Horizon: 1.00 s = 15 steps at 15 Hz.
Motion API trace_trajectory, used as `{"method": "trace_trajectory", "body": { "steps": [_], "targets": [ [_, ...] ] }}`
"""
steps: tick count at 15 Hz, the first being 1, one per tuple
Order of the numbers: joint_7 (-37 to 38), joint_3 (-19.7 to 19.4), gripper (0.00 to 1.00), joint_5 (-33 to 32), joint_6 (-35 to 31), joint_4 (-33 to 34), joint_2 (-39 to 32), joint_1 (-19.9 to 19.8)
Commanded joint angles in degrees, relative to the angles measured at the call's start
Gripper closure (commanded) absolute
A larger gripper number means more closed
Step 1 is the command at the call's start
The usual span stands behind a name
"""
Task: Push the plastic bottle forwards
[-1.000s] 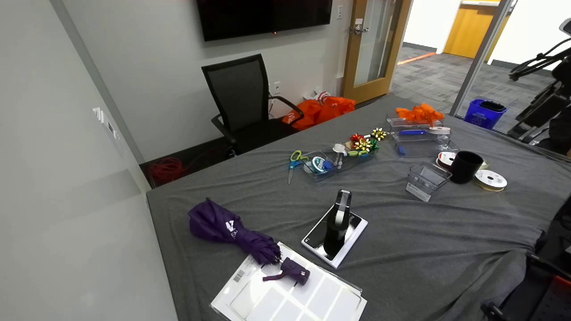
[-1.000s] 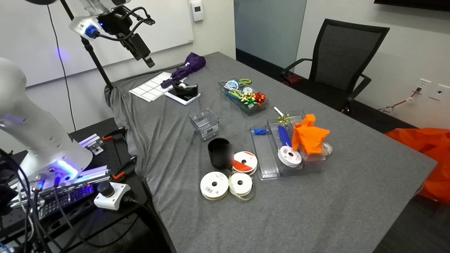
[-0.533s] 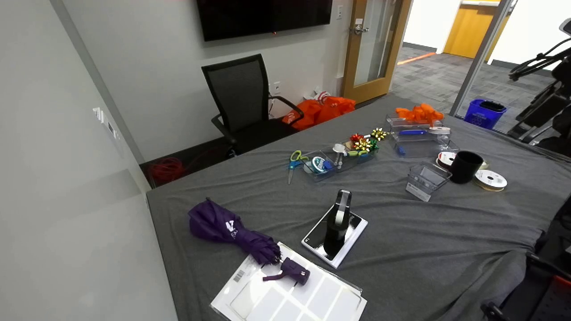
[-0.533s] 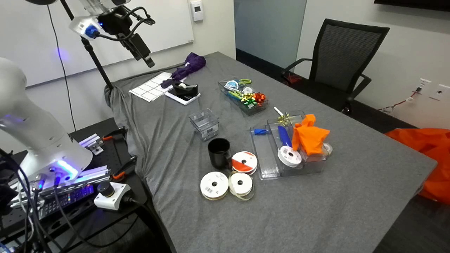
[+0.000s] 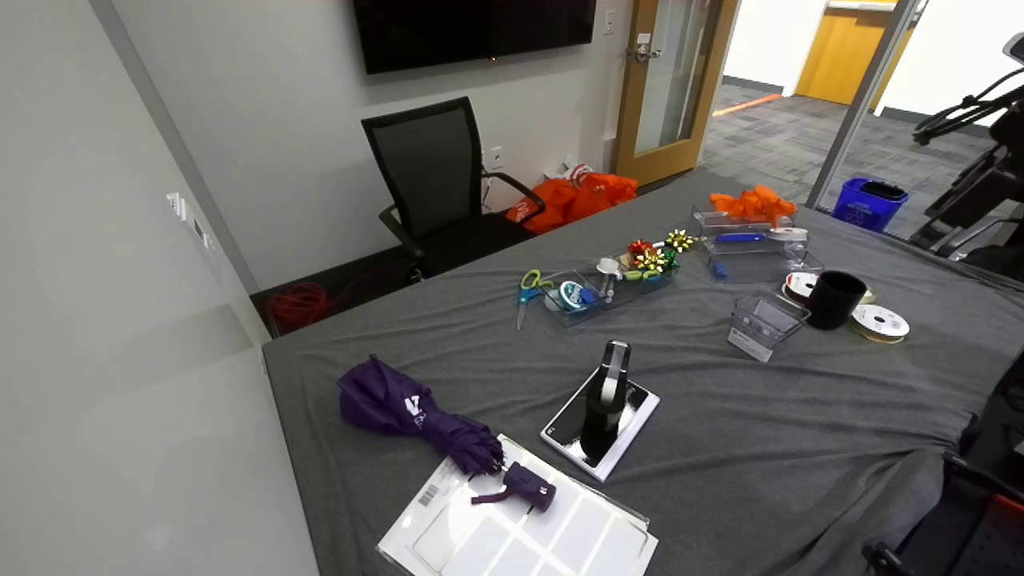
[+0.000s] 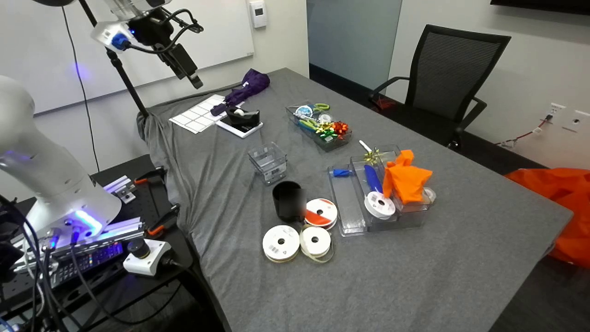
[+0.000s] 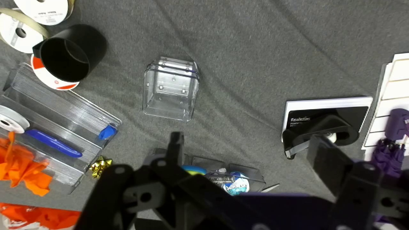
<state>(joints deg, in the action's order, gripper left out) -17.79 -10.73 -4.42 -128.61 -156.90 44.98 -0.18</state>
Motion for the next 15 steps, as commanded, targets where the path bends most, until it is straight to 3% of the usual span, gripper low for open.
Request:
{"method": "trace_trajectory", "body": {
  "steps": [1, 10, 15],
  "targets": [
    [-0.3, -0.2, 0.00, 0.5, -1.3, -0.3, -0.5, -0.3],
    [-4.9, -8.9, 0.00, 4.0, -14.4, 0.4, -14.4, 0.2],
    [-5.9, -9.1, 0.00, 7.9, -25.5, 0.7, -25.4, 1.1]
  ]
}}
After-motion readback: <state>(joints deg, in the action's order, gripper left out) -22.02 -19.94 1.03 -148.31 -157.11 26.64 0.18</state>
